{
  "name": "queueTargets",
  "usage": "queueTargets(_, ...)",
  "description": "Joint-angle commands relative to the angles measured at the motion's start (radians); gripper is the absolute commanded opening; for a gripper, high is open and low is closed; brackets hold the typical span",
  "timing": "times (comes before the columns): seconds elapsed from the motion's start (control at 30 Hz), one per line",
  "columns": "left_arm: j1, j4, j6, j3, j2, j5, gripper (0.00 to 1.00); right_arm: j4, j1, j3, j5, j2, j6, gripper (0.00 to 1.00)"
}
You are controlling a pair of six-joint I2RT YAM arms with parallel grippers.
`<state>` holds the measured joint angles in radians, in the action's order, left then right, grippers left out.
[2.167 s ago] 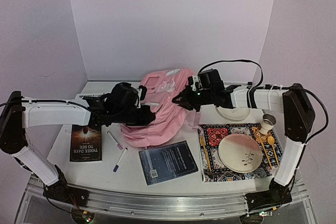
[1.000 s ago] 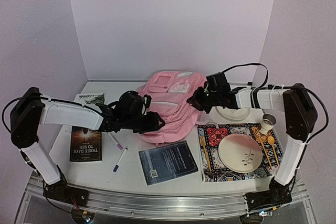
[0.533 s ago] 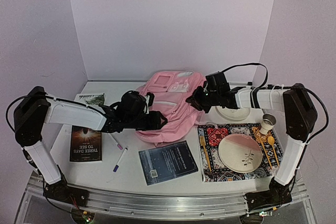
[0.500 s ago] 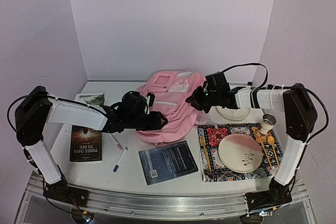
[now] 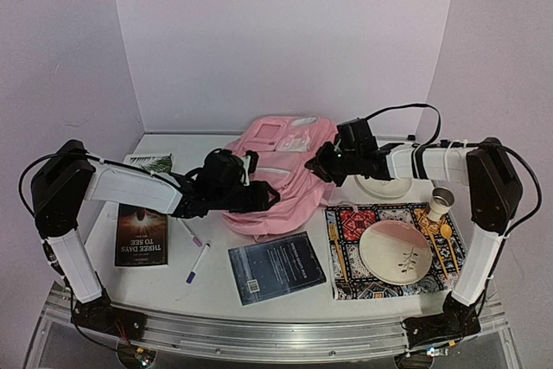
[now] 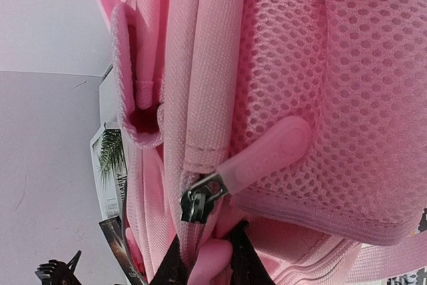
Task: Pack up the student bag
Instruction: Unzip the upper front pocket of the student bag.
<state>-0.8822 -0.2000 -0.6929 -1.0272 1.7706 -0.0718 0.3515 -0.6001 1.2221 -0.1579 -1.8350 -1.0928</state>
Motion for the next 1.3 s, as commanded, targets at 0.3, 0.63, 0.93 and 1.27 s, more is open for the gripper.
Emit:
queueTargets(0.3, 0.005, -0.151, -0.005, -0.056, 0.034, -0.028, 0.42, 0.111, -0.075, 0.072, -0.057, 0.111, -0.04, 0.0)
queueTargets(0.63, 0.004, -0.153, -0.013, -0.02, -0.001, -0.047, 0.11, 0.111, -0.076, 0.072, -0.033, 0.113, -0.027, 0.0)
queueTargets(0.93, 0.005, -0.151, -0.012, 0.072, -0.109, -0.029, 0.0, 0.103, -0.062, 0.098, -0.012, 0.093, 0.018, 0.0)
queueTargets(1.27, 0.051, -0.061, -0.011, 0.239, -0.25, 0.061, 0.0, 0.049, 0.015, 0.129, -0.031, 0.083, 0.125, 0.0)
